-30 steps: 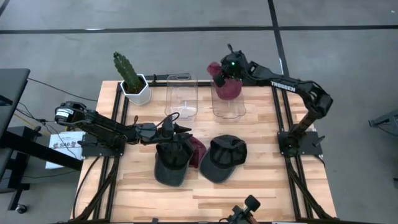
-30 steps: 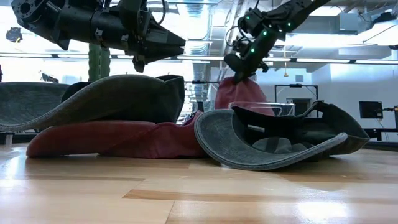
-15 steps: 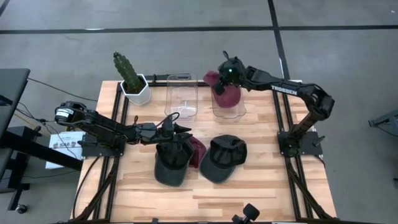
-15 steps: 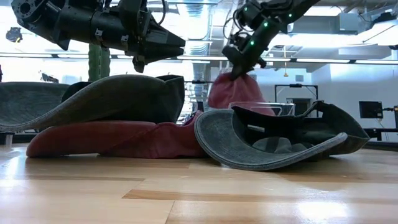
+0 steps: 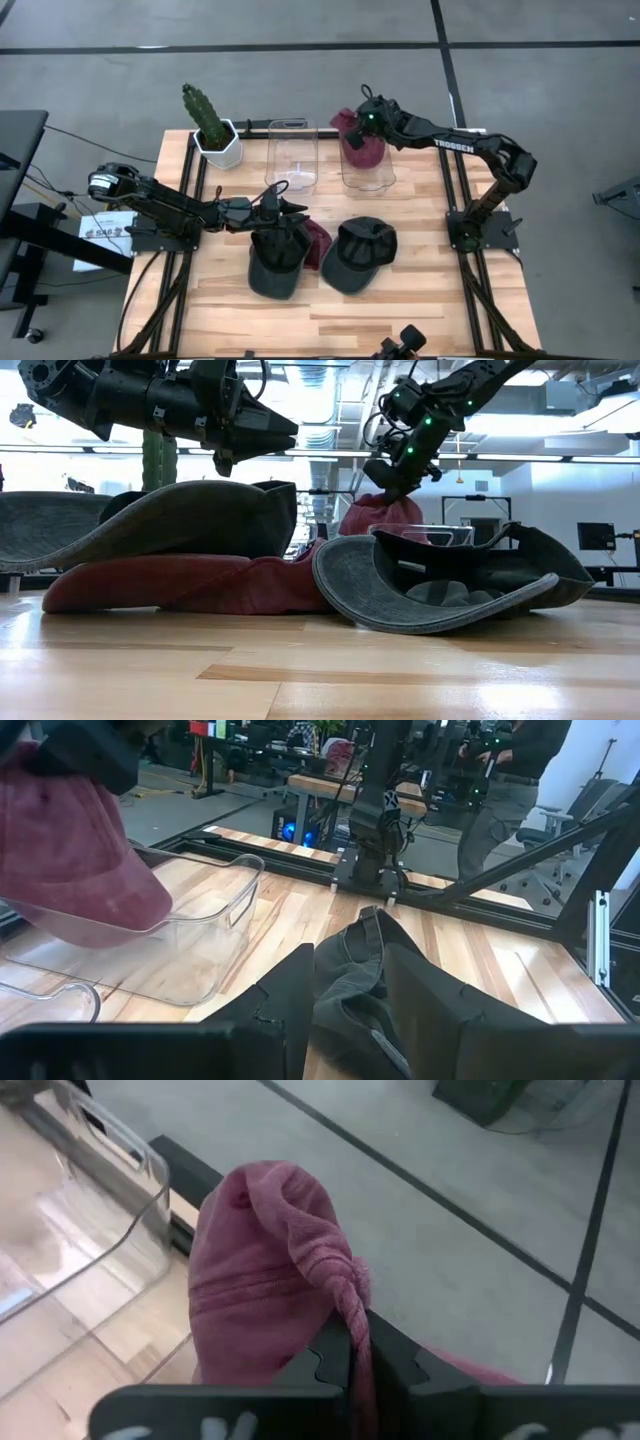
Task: Pick & Place hat
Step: Put the right red cap into the right transparent bin
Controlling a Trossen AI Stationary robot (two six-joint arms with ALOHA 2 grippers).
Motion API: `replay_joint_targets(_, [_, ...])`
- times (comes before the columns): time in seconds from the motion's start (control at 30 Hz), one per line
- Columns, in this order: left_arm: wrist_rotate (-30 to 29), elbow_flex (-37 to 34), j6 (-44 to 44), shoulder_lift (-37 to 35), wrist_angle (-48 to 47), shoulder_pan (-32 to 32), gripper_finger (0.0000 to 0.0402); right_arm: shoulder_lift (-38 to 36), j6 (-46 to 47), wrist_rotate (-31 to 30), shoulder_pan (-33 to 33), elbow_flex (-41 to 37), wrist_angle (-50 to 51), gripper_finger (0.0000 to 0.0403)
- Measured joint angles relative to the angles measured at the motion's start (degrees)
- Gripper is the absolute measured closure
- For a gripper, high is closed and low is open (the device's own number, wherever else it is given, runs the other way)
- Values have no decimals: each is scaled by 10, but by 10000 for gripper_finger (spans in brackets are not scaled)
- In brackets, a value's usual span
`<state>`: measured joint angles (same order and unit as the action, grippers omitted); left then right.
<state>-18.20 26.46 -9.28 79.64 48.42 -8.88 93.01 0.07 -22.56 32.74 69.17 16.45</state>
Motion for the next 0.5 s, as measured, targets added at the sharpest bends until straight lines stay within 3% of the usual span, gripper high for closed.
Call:
replay_joint_targets(0.13, [0,0,0,0,0,0,279,0,-11,-1,-1,0,11,376])
replay_joint_targets(0.3, [0,0,0,0,0,0,279,0,-20,-7,-2,0,31,324])
replay_joint_targets(0.5, [0,0,0,0,0,0,279,-7,-17,-86,-6,1,59,244])
